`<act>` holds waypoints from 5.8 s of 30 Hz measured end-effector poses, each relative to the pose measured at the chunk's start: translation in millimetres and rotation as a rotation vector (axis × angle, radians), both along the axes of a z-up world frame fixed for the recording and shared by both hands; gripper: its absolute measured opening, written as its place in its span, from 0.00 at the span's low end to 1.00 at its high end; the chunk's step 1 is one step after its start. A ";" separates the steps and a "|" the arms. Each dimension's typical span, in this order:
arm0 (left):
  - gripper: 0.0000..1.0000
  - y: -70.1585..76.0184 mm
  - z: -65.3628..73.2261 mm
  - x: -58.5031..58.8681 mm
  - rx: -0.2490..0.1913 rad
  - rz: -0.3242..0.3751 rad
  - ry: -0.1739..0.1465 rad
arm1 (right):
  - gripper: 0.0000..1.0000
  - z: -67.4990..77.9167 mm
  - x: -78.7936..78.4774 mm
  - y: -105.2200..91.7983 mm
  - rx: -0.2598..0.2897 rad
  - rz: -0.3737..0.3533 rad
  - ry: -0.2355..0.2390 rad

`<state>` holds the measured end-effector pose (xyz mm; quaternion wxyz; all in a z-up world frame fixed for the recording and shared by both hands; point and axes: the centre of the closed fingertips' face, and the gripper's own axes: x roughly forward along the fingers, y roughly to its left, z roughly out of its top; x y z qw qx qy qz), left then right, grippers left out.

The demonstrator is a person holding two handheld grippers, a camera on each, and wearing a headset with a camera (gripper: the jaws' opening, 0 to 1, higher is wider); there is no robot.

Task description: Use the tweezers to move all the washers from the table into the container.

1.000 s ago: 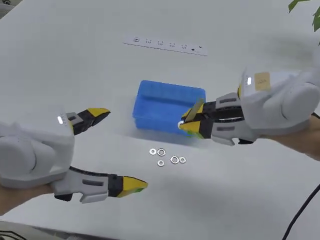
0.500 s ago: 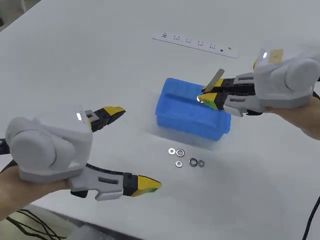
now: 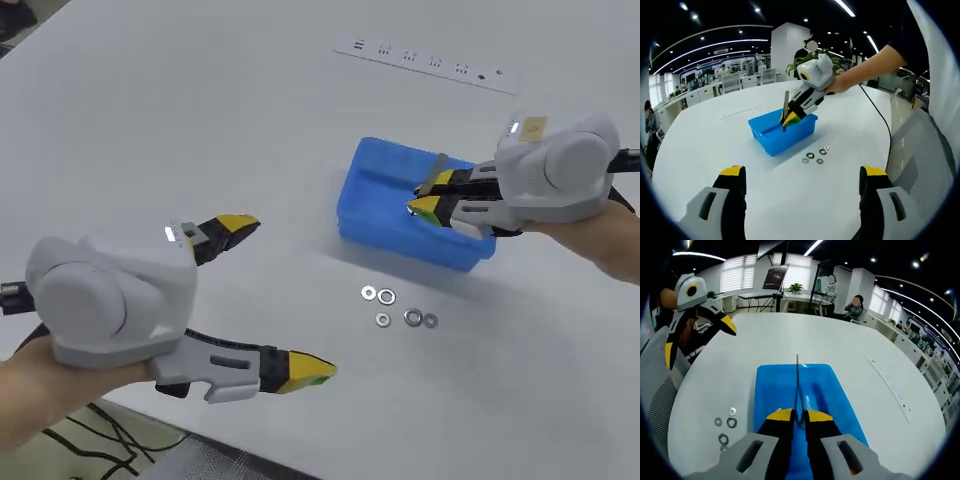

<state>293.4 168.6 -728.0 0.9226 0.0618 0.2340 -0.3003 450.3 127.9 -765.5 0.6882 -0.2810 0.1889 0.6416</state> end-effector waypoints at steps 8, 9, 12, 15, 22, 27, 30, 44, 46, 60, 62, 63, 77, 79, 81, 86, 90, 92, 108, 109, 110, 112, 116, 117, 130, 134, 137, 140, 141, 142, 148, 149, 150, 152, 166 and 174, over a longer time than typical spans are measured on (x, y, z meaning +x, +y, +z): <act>1.00 -4.1 0.7 6.8 -0.020 0.010 -0.002 | 0.10 -3.9 1.5 -2.3 0.007 -0.012 0.014; 1.00 -4.2 0.9 7.3 -0.021 0.010 -0.003 | 0.10 -3.5 2.0 -2.4 0.009 -0.011 0.012; 1.00 -3.2 1.7 9.1 -0.019 0.012 -0.007 | 0.10 -3.3 1.4 -3.9 0.007 -0.010 0.015; 1.00 -2.6 3.2 10.7 -0.021 0.018 -0.009 | 0.10 -2.8 1.5 -6.4 0.007 -0.011 0.011; 1.00 -5.3 6.9 10.6 -0.014 0.013 -0.011 | 0.10 1.2 0.6 -8.8 0.013 -0.022 0.014; 0.99 -7.9 7.9 13.6 -0.021 0.016 -0.004 | 0.08 4.5 -0.8 -9.7 0.006 -0.026 0.022; 0.99 -7.2 12.7 26.4 -0.040 0.017 -0.016 | 0.08 7.6 -1.6 -8.7 0.000 -0.023 0.005; 0.57 -34.7 31.2 101.0 -0.003 -0.162 -0.080 | 0.08 21.9 -7.8 -11.4 -0.029 0.008 -0.056; 0.55 -39.1 35.4 112.2 -0.004 -0.172 -0.094 | 0.08 23.8 -9.9 -11.7 -0.031 0.018 -0.066; 0.29 -78.6 60.6 135.0 0.011 -0.345 -0.139 | 0.08 28.6 -18.9 -16.0 -0.062 0.081 -0.120; 0.28 -82.9 61.4 133.8 -0.012 -0.373 -0.134 | 0.08 29.8 -19.8 -15.6 -0.058 0.083 -0.117; 0.27 -83.2 61.2 134.1 -0.002 -0.379 -0.138 | 0.08 30.3 -20.0 -15.4 -0.056 0.083 -0.118; 0.09 -87.1 62.6 122.7 0.046 -0.468 -0.124 | 0.08 33.6 -26.8 -11.3 -0.053 0.112 -0.129; 0.09 -87.1 62.8 121.3 0.068 -0.481 -0.134 | 0.08 33.6 -27.1 -11.0 -0.055 0.115 -0.131; 0.08 -86.0 63.7 121.8 0.087 -0.482 -0.148 | 0.08 33.6 -27.4 -10.6 -0.054 0.115 -0.131; 0.07 -85.1 68.2 122.4 0.127 -0.486 -0.185 | 0.09 37.7 -25.7 -9.0 -0.046 0.105 -0.142; 0.06 -84.4 72.5 123.3 0.135 -0.482 -0.194 | 0.10 42.6 -27.0 -9.0 -0.033 0.089 -0.129; 0.06 -84.9 74.5 122.6 0.136 -0.481 -0.195 | 0.11 44.8 -29.8 -9.7 -0.029 0.089 -0.112; 0.06 -83.3 94.1 115.1 0.173 -0.471 -0.230 | 0.24 71.4 -39.7 -15.4 0.004 0.043 -0.122; 0.06 -82.2 95.9 114.3 0.173 -0.468 -0.234 | 0.25 72.3 -40.7 -16.7 0.004 0.040 -0.122; 0.06 -80.5 98.6 113.0 0.173 -0.464 -0.239 | 0.26 73.3 -41.7 -18.0 0.006 0.037 -0.120; 0.06 -77.9 101.7 110.8 0.172 -0.458 -0.244 | 0.28 75.8 -44.0 -21.9 0.010 0.023 -0.114; 0.06 -72.2 106.5 101.1 0.180 -0.445 -0.254 | 0.31 80.8 -49.1 -32.3 0.028 -0.014 -0.096; 0.06 -70.8 106.9 98.9 0.181 -0.441 -0.255 | 0.31 81.2 -50.2 -34.9 0.030 -0.025 -0.088; 0.06 -62.8 82.7 56.9 0.160 -0.411 -0.239 | 0.50 63.5 -73.6 -78.3 0.027 -0.138 -0.053; 0.06 -61.3 72.9 46.3 0.127 -0.395 -0.239 | 0.56 60.0 -78.8 -89.3 0.025 -0.162 -0.045; 0.06 -60.4 62.3 41.2 0.120 -0.392 -0.229 | 0.63 51.1 -90.0 -95.7 0.001 -0.149 -0.013; 0.06 -61.3 51.4 34.7 0.115 -0.399 -0.224 | 0.66 41.7 -97.2 -102.1 -0.021 -0.139 0.000; 0.06 -62.6 49.9 32.9 0.110 -0.401 -0.223 | 0.68 39.0 -98.9 -104.0 -0.029 -0.137 0.003; 0.06 -63.7 48.4 31.6 0.108 -0.402 -0.222 | 0.69 35.2 -102.2 -106.7 -0.037 -0.135 0.010; 0.06 -73.9 42.4 27.2 0.086 -0.433 -0.236 | 0.77 16.5 -108.6 -122.3 -0.064 -0.156 0.042; 0.06 -75.1 40.2 27.7 0.081 -0.435 -0.233 | 0.78 15.2 -109.9 -123.9 -0.064 -0.161 0.048; 0.06 -75.8 38.1 28.0 0.079 -0.437 -0.229 | 0.79 13.7 -111.3 -125.7 -0.062 -0.167 0.053; 0.06 -77.7 33.3 27.7 0.080 -0.442 -0.220 | 0.82 12.1 -114.6 -127.7 -0.055 -0.173 0.069; 0.06 -89.3 22.1 19.5 0.079 -0.479 -0.189 | 0.96 -2.3 -136.3 -123.9 -0.041 -0.152 0.143; 0.06 -95.2 19.9 19.2 0.087 -0.486 -0.182 | 0.95 -3.3 -141.1 -122.0 -0.037 -0.144 0.162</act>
